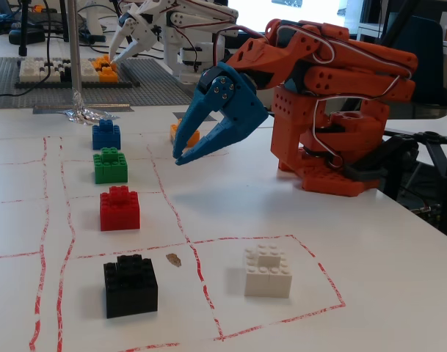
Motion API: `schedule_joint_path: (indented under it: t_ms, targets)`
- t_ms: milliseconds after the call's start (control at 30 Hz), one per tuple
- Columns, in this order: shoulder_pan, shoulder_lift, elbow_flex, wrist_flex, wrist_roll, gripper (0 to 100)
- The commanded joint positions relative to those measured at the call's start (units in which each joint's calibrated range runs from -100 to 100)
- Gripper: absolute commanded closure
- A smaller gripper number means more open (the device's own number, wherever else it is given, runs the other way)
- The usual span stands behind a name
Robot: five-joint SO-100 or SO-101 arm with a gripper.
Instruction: Grab the block and put it in the grey marker
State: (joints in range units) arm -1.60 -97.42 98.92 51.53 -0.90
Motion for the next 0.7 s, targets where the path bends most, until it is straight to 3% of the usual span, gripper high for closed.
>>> schedule_joint_path:
  t_ms: [0, 300, 667]
  targets:
    - [-0.92, -2.15, 0.90, -0.34, 1.61, 99]
    - [1.90, 4.40, -6.44, -1.65, 3.76, 100]
    - [-8.15, 32.15, -40.80, 7.98, 8.01, 100]
